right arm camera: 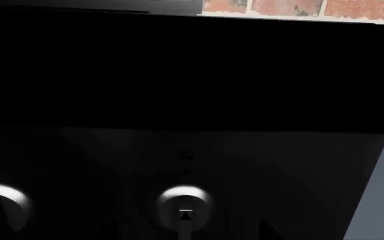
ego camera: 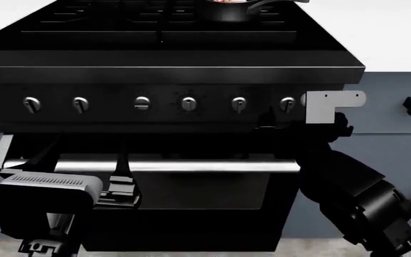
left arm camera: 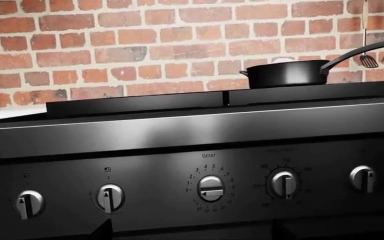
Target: Frozen meat rests on a plate on the counter. Retrieve the meat and place it in a pot on a burner. Then turn the burner on.
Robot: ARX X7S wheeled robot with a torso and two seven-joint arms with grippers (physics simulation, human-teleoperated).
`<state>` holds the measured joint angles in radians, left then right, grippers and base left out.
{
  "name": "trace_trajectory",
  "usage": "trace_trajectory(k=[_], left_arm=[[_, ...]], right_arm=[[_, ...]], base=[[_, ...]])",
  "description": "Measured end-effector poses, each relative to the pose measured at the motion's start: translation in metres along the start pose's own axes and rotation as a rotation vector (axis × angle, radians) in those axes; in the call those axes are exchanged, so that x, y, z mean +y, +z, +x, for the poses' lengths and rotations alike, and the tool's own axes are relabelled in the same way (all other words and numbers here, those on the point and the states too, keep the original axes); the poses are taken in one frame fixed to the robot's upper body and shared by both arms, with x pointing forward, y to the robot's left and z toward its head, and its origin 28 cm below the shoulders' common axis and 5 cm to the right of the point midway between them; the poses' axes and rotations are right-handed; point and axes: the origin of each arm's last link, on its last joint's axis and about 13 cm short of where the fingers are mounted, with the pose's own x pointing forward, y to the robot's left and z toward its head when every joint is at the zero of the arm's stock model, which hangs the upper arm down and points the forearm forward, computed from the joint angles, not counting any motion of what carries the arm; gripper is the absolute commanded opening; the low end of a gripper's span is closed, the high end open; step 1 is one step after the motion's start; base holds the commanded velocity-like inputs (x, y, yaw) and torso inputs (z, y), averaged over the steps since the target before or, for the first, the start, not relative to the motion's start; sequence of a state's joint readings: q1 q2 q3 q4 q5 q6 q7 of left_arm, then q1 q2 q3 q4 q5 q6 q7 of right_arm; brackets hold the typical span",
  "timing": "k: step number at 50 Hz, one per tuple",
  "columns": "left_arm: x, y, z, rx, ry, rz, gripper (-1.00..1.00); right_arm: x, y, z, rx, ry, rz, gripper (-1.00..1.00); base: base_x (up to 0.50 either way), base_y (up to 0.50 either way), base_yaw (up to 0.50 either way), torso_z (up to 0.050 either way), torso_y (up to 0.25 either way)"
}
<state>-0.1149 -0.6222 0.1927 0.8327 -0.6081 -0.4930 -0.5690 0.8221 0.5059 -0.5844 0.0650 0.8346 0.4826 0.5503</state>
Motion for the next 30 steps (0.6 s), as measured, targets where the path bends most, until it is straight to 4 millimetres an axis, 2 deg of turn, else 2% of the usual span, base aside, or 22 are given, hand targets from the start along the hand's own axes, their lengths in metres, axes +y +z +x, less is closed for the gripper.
trace_trajectory(k=[29, 30], left_arm=[[-0.001, -0.001, 0.001, 0.006, 0.002, 0.002, 1.0], [-0.001, -0.001, 0.001, 0.006, 0.002, 0.002, 1.0]], right_arm=[[-0.002, -0.003, 0.011, 0.006, -0.013, -0.008, 1.0], [-0.002, -0.003, 0.011, 0.005, -0.013, -0.008, -1.0]], base=[[0.0, 0.0, 0.0, 0.0, 0.0], [0.01, 0.0, 0.0, 0.0, 0.0]])
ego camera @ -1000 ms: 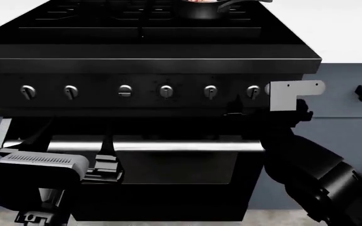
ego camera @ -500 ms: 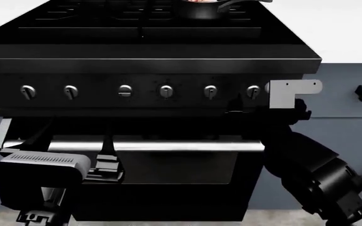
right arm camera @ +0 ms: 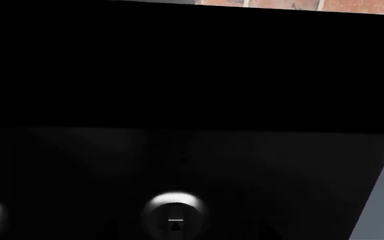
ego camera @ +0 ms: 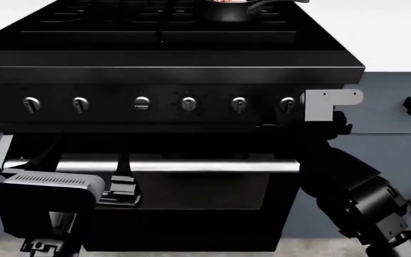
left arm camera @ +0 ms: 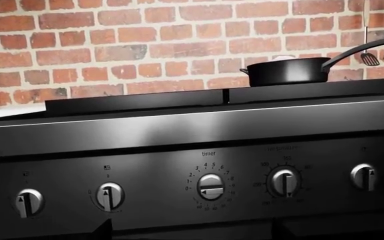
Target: Frozen meat rests on a plate on the counter. Retrieve the meat and place it in a pot on a burner. Then turn the burner on.
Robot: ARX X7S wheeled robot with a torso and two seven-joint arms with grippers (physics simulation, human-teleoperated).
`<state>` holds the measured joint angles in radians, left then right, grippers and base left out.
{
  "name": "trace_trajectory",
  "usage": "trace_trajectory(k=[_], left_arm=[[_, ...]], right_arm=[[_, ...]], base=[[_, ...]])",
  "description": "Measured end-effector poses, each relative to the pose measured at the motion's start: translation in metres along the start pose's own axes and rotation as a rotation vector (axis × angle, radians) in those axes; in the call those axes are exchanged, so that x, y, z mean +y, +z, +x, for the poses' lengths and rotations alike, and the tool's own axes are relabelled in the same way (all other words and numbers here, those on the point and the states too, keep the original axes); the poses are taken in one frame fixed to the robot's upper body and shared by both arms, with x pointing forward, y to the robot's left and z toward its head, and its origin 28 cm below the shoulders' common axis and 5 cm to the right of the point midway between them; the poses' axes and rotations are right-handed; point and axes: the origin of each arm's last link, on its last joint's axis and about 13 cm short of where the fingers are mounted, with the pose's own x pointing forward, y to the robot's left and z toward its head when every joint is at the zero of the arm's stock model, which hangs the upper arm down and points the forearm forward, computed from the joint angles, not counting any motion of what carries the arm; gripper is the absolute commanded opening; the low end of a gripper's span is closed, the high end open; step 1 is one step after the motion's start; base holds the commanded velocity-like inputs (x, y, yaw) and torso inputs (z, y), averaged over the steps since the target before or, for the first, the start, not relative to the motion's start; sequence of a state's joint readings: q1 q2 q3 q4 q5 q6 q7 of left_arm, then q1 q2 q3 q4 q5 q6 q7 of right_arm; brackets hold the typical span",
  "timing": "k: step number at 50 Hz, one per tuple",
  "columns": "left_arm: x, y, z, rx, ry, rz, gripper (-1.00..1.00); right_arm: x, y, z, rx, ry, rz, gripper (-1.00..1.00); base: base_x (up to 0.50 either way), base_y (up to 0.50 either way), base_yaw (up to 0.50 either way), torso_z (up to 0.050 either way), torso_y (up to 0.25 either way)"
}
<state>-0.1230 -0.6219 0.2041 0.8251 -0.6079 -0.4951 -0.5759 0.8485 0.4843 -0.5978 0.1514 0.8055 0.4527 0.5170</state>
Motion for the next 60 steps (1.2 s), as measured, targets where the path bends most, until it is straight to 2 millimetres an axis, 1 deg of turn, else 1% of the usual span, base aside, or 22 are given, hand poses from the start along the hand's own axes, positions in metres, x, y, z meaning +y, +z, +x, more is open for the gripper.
trace_trajectory(k=[6, 29, 60], left_arm=[[-0.0002, -0.0004, 0.0001, 0.002, 0.0, 0.0, 1.0], [0.0006, -0.0005, -0.0007, 0.001, 0.0, -0.005, 1.0], [0.0023, -0.0001, -0.0028, -0.003, 0.01, -0.013, 1.0]], right_arm=[[0.0027, -0.0006, 0.0007, 0.003, 0.02, 0.01, -1.0], [0.0028, 0.0007, 0.0004, 0.012, 0.002, 0.015, -1.0], [0.0047, -0.0036, 0.0008, -0.028, -0.037, -0.226, -1.0]], base=[[0.0, 0.0, 0.0, 0.0, 0.0], [0.0, 0.0, 0.0, 0.0, 0.0], [0.01, 0.0, 0.0, 0.0, 0.0]])
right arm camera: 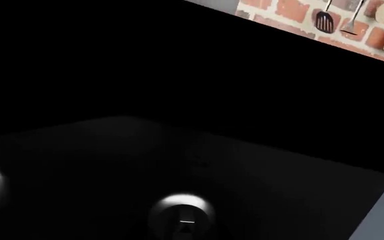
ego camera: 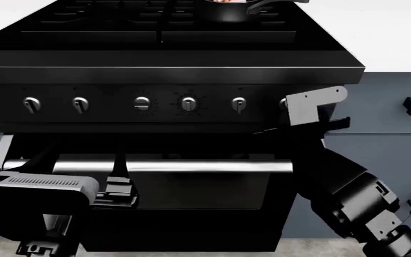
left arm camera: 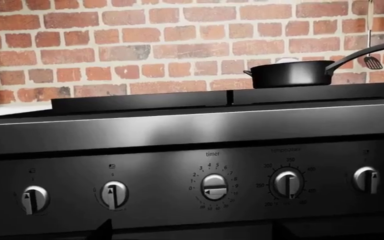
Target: Frozen meat rests on a plate on the counter. Retrieve the meat and place it in a pot on a burner. Then turn the burner on.
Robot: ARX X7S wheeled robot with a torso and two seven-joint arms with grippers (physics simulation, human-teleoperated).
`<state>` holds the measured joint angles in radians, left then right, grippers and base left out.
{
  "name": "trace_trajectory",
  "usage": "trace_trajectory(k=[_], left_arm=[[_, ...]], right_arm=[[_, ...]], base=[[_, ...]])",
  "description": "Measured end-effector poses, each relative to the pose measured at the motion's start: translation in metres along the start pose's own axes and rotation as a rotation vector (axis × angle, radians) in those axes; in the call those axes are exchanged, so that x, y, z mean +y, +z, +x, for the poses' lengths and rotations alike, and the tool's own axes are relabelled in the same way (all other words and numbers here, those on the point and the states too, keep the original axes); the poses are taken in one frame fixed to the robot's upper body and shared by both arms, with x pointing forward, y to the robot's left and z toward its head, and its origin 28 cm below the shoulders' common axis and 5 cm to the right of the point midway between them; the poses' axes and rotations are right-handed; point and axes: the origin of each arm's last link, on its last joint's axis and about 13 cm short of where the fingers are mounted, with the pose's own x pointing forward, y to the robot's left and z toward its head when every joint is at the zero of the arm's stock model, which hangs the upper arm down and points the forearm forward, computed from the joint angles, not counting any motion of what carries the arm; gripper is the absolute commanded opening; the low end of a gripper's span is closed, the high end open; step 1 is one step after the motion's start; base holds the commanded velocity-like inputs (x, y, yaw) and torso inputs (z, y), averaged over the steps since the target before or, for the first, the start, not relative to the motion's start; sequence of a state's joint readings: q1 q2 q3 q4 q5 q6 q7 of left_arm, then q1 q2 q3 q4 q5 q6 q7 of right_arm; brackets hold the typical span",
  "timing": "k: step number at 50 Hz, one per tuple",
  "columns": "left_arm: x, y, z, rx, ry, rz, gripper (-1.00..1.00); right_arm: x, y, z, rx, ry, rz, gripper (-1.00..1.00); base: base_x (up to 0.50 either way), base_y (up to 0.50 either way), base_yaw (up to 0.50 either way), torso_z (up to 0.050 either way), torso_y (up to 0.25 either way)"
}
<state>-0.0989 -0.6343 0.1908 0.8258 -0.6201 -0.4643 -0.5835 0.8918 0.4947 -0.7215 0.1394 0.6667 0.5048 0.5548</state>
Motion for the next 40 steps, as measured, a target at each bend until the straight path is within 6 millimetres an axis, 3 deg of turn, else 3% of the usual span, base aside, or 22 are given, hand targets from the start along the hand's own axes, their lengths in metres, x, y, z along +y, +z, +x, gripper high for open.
trace_trajectory(k=[40], left_arm=[[-0.001, 0.0005, 0.0005, 0.0, -0.001, 0.002, 1.0]], right_arm=[[-0.0052, -0.0038, 0.0011, -0.038, -0.008, -0.26, -1.0]], base=[[0.01, 0.0, 0.01, 0.0, 0.0]])
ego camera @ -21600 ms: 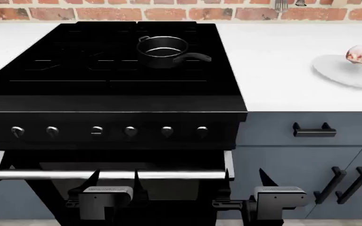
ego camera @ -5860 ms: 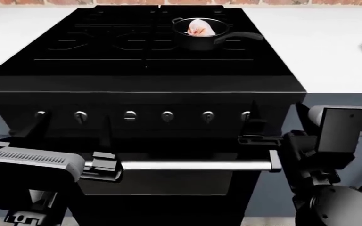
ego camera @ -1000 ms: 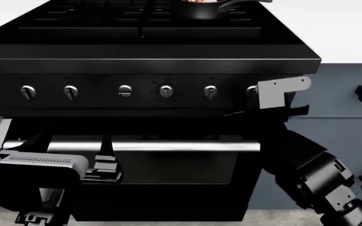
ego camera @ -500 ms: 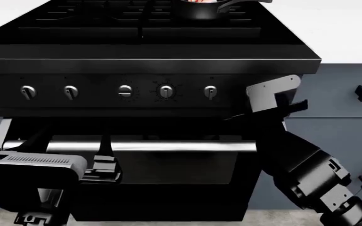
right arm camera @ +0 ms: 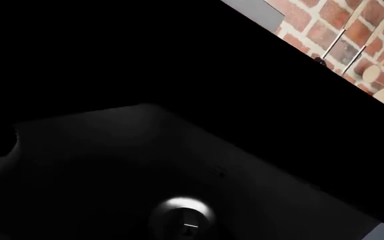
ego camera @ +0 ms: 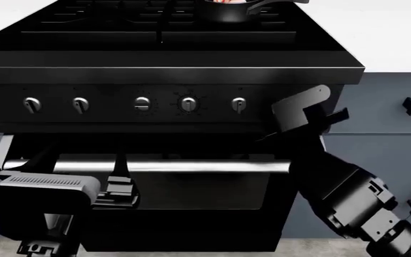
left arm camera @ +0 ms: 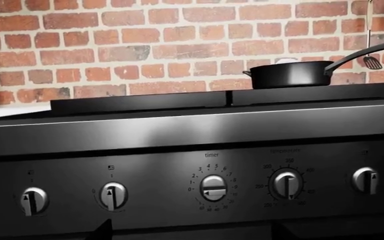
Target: Frozen meat rests on a plate on the counter. Retrieve the meat and place it in a pot on a burner. Then turn the burner on.
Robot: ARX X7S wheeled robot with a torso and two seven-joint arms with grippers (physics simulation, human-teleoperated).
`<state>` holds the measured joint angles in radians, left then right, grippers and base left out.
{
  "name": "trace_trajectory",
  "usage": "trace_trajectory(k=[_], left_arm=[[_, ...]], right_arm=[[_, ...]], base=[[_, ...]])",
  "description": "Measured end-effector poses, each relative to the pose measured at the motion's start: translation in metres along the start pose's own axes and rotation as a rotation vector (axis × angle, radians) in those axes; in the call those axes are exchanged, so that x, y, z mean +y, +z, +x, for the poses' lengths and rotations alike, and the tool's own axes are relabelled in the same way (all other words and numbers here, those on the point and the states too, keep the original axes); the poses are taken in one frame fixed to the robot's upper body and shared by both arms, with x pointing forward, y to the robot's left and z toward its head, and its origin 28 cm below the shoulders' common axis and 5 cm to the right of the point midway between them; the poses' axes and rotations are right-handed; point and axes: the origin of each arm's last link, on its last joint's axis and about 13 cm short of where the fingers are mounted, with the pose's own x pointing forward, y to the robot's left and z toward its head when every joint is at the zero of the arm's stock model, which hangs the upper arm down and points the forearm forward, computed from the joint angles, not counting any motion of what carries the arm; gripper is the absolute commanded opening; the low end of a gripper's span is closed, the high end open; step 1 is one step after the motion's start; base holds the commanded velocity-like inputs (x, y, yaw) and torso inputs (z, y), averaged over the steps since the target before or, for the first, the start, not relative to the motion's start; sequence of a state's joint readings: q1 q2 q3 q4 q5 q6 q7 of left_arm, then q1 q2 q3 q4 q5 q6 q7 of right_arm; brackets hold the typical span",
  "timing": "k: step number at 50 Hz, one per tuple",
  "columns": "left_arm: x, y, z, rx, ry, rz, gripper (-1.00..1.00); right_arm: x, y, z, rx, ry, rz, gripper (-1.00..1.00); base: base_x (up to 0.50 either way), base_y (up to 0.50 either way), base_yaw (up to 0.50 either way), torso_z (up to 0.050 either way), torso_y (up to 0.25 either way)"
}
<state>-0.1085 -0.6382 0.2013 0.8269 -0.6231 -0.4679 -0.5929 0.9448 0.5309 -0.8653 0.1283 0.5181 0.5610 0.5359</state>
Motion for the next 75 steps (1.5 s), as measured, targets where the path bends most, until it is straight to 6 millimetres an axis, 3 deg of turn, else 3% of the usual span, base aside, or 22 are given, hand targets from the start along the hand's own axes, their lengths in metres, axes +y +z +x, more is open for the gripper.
trace_trajectory(k=[40, 75], left_arm=[[-0.001, 0.001, 0.0, 0.0, -0.001, 0.005, 1.0], [-0.003, 0.004, 0.0, -0.006, -0.006, 0.009, 1.0]], right_arm=[[-0.004, -0.006, 0.001, -0.055, -0.027, -0.28, -1.0], [-0.013, -0.004, 0.0, -0.06, -0.007, -0.371, -1.0]], base=[[0.01, 0.0, 0.0, 0.0, 0.0], [0.0, 0.0, 0.0, 0.0, 0.0]])
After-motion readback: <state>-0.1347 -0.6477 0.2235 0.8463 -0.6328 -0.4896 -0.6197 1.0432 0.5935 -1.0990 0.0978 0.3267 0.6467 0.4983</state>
